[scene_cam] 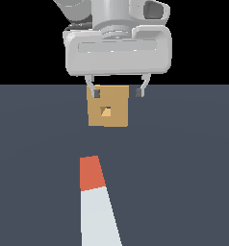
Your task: Insert the peg into the horizontal hole in a box.
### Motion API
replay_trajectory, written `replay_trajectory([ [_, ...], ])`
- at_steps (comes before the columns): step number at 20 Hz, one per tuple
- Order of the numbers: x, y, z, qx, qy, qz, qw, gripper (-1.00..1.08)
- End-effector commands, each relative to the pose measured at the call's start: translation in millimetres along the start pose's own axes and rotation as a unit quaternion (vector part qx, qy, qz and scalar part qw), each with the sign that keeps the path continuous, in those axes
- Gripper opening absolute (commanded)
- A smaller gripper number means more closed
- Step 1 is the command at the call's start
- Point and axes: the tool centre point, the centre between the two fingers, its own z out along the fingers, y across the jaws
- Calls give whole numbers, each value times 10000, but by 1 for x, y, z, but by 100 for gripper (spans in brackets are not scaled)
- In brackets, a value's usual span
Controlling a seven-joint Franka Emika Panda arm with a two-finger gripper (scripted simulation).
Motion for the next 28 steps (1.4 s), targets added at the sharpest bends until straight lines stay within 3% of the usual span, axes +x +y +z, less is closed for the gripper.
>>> replay_trajectory([
  [1, 0, 0, 0, 0, 0, 0, 10000, 100],
  [13, -25, -8, 16, 17, 11, -250, 9997, 100],
  [28, -116, -23, 74, 78, 50, -1142, 9934, 100],
])
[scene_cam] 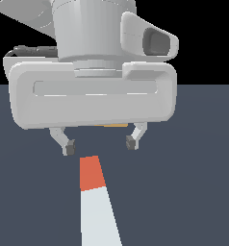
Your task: Insert the peg into the horizontal hole in a box.
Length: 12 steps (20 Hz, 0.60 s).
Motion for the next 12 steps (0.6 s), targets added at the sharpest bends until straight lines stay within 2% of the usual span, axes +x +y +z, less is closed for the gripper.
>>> replay_trajectory([
  [1, -15, -4, 10, 8, 7, -159, 9999, 100],
  [12, -57, -11, 36, 38, 24, -566, 9984, 100],
])
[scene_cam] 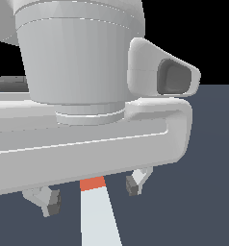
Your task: Insert the peg into the horizontal hole in a box.
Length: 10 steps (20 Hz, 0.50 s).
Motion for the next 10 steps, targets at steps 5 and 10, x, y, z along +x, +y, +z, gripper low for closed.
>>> replay_trajectory([
  [5, -8, 0, 5, 3, 1, -88, 10000, 100],
  [10, -8, -1, 10, 5, 2, -74, 10000, 100],
])
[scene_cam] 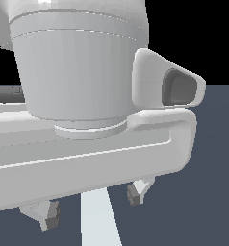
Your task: Insert the peg into the horizontal hole in a box.
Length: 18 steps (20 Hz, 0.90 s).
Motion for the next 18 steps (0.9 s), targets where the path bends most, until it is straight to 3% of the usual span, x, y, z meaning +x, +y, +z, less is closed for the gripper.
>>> replay_trajectory([
  [1, 0, 0, 6, 4, 2, -4, 10000, 100],
  [14, 0, 1, 48, 2, 2, -18, 10000, 100],
  [15, 0, 1, 48, 2, 2, -18, 10000, -100],
  [18, 0, 1, 48, 2, 2, -18, 10000, -100],
])
